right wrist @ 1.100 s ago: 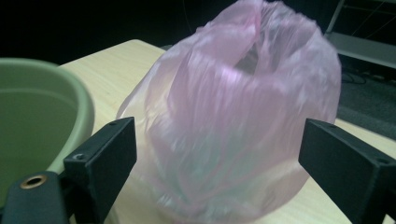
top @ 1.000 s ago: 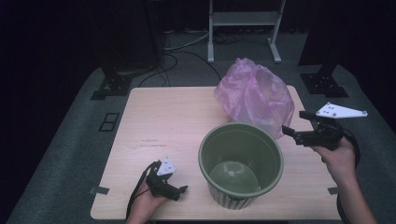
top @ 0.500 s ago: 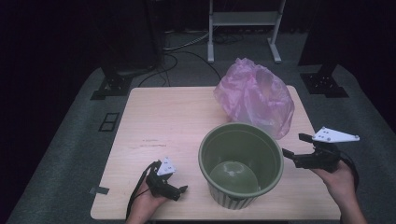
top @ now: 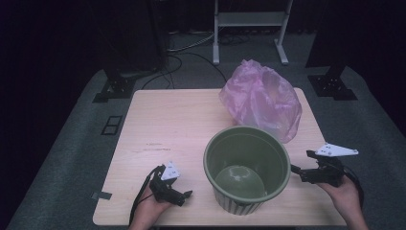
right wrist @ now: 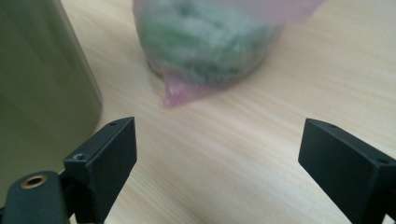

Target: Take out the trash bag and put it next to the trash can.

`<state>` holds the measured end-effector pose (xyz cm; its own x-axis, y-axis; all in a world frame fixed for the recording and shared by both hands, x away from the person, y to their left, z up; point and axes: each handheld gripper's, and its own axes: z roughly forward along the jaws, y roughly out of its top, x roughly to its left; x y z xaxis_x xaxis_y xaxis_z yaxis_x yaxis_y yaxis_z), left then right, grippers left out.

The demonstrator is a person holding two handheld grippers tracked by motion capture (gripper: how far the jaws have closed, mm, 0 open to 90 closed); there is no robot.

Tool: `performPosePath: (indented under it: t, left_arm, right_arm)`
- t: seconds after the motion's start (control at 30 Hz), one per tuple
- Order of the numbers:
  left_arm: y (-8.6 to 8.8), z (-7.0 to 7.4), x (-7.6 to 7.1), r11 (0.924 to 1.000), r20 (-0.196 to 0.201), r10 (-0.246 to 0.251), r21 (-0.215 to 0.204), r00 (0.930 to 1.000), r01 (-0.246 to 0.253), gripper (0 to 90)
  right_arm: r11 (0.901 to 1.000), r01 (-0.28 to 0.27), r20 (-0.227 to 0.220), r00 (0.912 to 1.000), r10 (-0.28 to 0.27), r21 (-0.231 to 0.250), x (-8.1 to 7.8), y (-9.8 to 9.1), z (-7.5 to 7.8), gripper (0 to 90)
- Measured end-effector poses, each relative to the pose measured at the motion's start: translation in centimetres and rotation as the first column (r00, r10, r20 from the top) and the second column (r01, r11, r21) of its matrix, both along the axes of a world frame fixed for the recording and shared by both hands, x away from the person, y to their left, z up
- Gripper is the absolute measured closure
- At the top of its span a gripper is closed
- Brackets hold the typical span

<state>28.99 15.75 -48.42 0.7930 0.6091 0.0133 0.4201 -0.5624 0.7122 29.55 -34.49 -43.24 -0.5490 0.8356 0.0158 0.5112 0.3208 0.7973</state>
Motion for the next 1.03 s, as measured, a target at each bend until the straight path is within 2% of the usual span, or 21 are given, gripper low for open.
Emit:
performPosePath:
  t: [0.3,0.53,0.73,0.83,1.03]
  left_arm:
    - [0.0,0.0,0.0,1.0000,0.000,0.000,0.000,1.0000,0.000,0.0]
    - [0.0,0.0,0.0,1.0000,0.000,0.000,0.000,1.0000,0.000,0.0]
    - [0.0,0.0,0.0,1.0000,0.000,0.000,0.000,1.0000,0.000,0.0]
    - [0.0,0.0,0.0,1.0000,0.000,0.001,-0.001,1.0000,-0.001,0.0]
    - [0.0,0.0,0.0,1.0000,0.000,0.002,-0.001,1.0000,-0.002,0.0]
  right_arm:
    - [0.9972,0.007,-0.072,0.9973,-0.013,-0.074,0.8,0.0,-3.1,10.3]
    - [0.9949,0.000,-0.116,0.9932,-0.012,-0.101,1.1,0.0,-4.6,10.2]
    - [0.9962,0.004,-0.115,0.9932,-0.014,-0.086,1.1,-0.2,-5.1,10.1]
    - [0.9976,0.024,-0.082,0.9962,-0.029,-0.065,1.1,-0.2,-5.5,10.1]
    - [0.9975,0.031,-0.082,0.9960,-0.036,-0.063,1.1,-0.2,-5.5,10.2]
